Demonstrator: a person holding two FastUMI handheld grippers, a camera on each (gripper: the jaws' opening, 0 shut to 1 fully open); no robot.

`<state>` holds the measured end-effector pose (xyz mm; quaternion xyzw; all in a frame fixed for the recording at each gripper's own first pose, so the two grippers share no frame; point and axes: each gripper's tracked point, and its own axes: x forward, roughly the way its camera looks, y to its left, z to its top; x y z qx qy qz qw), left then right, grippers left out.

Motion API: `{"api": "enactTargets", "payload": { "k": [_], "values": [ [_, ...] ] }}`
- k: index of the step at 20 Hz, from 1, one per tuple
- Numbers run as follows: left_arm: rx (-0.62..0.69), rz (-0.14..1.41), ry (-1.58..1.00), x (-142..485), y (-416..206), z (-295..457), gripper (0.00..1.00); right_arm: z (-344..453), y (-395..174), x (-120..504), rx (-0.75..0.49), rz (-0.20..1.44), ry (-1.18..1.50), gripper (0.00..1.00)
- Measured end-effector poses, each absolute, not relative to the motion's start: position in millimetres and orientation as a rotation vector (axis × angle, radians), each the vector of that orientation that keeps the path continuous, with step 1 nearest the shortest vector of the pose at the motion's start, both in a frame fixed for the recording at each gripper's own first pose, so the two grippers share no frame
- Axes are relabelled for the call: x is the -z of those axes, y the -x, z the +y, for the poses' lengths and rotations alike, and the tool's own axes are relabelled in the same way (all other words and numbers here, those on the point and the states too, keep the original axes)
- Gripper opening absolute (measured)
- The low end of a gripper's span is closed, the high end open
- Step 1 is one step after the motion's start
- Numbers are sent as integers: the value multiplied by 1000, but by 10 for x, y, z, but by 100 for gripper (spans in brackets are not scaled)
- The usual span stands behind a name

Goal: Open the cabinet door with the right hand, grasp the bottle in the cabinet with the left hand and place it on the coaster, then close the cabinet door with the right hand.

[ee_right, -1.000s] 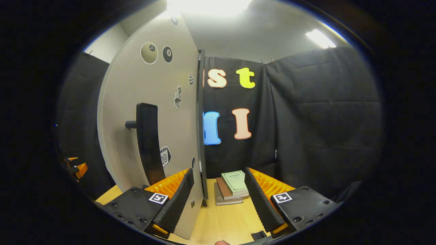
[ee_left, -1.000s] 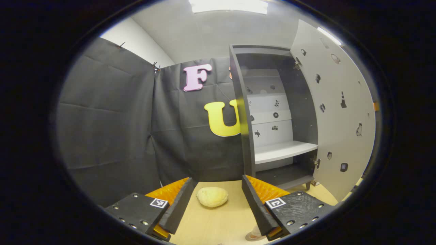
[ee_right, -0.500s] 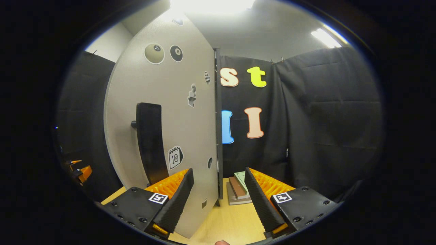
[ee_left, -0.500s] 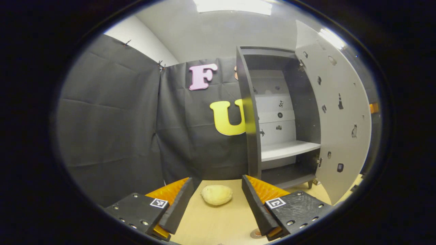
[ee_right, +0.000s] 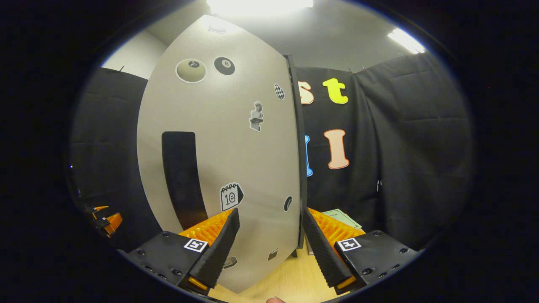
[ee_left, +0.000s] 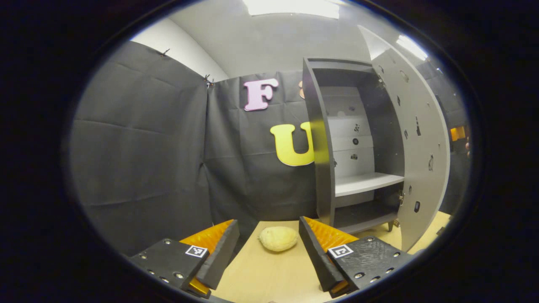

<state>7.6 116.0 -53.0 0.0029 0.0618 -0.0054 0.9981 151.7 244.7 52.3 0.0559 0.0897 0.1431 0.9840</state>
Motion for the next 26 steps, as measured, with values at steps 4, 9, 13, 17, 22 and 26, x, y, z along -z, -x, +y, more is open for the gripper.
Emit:
{"api": "enactTargets", "payload": {
  "k": [4, 9, 13, 17, 22, 26],
  "values": [
    [-14, 128, 0, 569, -95, 1190, 86, 2738, -1630, -536, -334, 167, -145, 96],
    [-45, 129, -8, 589, 53, 1387, 86, 3018, -1765, -559, -376, 160, -185, 96],
    [-63, 134, -9, 628, 83, 1516, 86, 3097, -1790, -477, -391, 177, -193, 97],
    [-62, 137, -4, 644, 120, 1604, 86, 3147, -1771, -444, -403, 188, -189, 97],
    [-42, 137, 0, 669, 100, 1602, 86, 3197, -1780, -376, -418, 206, -164, 97],
    [-9, 121, 2, 619, 50, 1521, 86, 3203, -1759, -352, -406, 209, -158, 97]
  ]
}}
